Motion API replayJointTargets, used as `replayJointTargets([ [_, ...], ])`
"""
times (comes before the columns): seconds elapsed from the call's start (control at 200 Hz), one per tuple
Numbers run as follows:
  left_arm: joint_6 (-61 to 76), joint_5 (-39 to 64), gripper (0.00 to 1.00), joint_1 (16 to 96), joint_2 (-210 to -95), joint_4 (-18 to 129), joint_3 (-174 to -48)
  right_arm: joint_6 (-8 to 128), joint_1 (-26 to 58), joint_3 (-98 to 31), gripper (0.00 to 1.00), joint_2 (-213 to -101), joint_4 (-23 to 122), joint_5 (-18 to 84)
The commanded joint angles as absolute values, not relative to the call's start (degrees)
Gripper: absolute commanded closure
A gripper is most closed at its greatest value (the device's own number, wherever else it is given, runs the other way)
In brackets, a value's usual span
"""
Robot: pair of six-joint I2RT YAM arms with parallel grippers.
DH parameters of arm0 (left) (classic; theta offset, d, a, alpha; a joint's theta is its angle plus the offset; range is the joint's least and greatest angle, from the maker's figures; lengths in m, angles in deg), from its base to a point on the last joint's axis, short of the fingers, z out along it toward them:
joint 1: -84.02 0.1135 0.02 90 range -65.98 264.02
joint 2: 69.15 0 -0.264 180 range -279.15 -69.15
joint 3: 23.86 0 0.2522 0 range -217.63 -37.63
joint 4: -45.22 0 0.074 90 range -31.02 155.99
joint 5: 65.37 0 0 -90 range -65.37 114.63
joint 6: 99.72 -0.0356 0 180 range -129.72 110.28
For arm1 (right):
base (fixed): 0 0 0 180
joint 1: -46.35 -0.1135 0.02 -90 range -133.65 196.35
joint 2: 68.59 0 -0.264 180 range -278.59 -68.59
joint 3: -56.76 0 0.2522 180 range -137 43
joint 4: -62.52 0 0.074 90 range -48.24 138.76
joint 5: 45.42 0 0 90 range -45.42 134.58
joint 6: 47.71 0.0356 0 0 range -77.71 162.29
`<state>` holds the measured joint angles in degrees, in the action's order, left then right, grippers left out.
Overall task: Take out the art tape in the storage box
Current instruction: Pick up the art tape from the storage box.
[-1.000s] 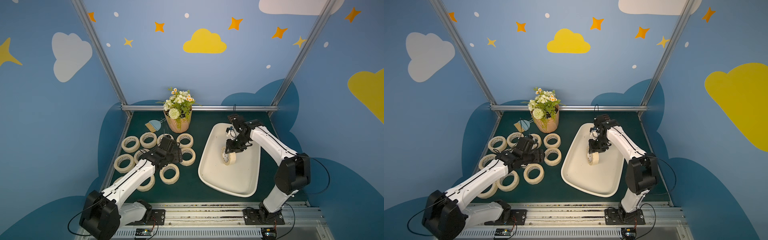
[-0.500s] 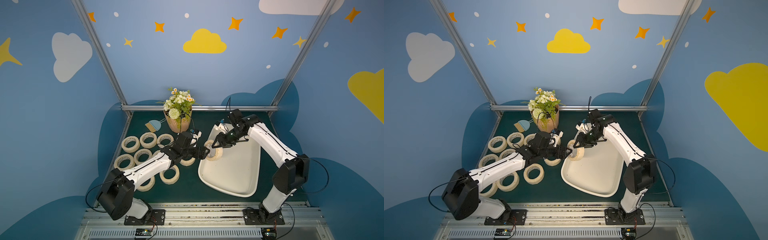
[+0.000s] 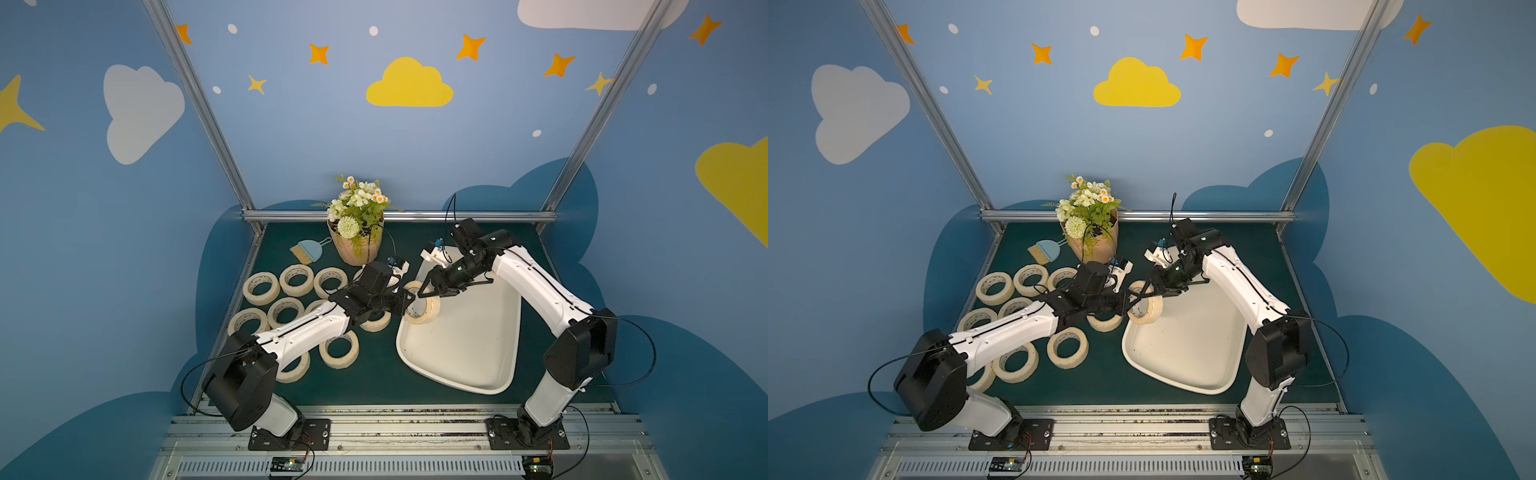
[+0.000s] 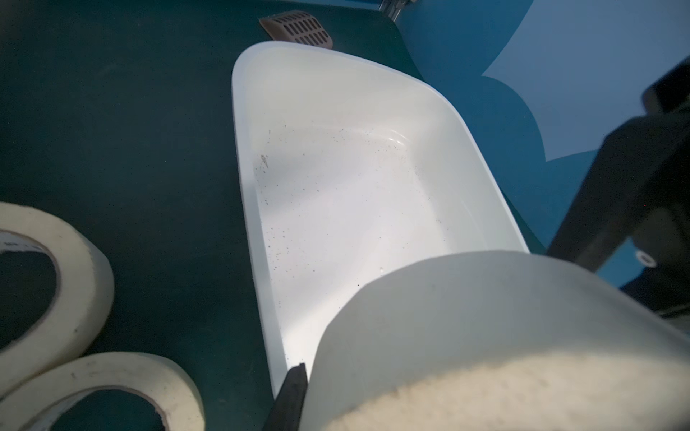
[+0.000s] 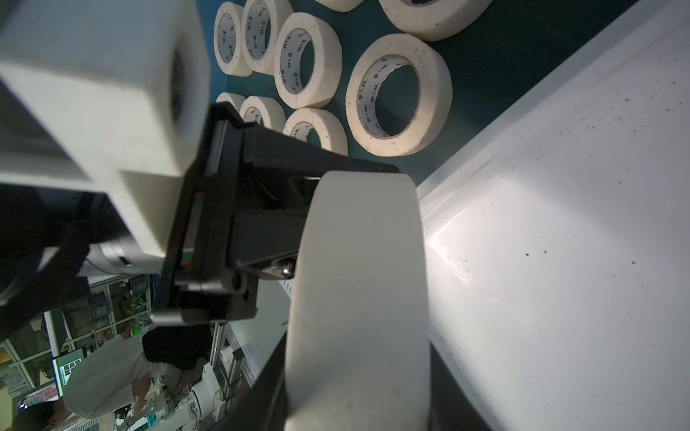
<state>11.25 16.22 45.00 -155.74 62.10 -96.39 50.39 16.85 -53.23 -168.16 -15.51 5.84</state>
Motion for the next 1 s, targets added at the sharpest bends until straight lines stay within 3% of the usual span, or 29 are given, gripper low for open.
replayJointTargets([
  [0.0, 11.8, 18.7, 0.96, 45.5, -155.3, 62.4, -97.8, 50.2, 16.5, -54.3, 1.00, -167.9, -15.9, 4.5],
  [0.265, 11.4, 23.4, 0.96, 46.0, -153.4, 66.0, -97.5, 48.3, 18.7, -54.8, 0.25, -165.8, -18.2, 7.1],
  [0.35, 10.9, 24.6, 0.96, 46.8, -152.0, 67.3, -97.0, 47.4, 20.5, -54.1, 0.10, -164.1, -19.3, 8.1],
  [0.42, 10.4, 25.3, 0.96, 47.6, -150.6, 68.6, -96.2, 47.2, 22.4, -53.0, 0.05, -162.1, -19.4, 9.0],
  [0.606, 9.2, 27.3, 0.96, 51.0, -143.7, 75.6, -95.4, 48.1, 27.5, -49.5, 0.04, -158.2, -19.3, 16.4],
  [0.741, 9.9, 32.0, 0.96, 54.1, -140.1, 92.3, -98.8, 49.2, 28.4, -46.6, 0.04, -157.9, -19.3, 23.1],
  [0.886, 11.3, 41.9, 0.96, 54.9, -140.1, 109.5, -100.0, 49.9, 28.5, -43.4, 0.04, -158.5, -17.6, 23.3],
  [0.996, 13.0, 41.9, 0.96, 55.1, -141.4, 111.2, -96.4, 50.3, 28.6, -41.9, 0.03, -159.1, -16.4, 22.2],
])
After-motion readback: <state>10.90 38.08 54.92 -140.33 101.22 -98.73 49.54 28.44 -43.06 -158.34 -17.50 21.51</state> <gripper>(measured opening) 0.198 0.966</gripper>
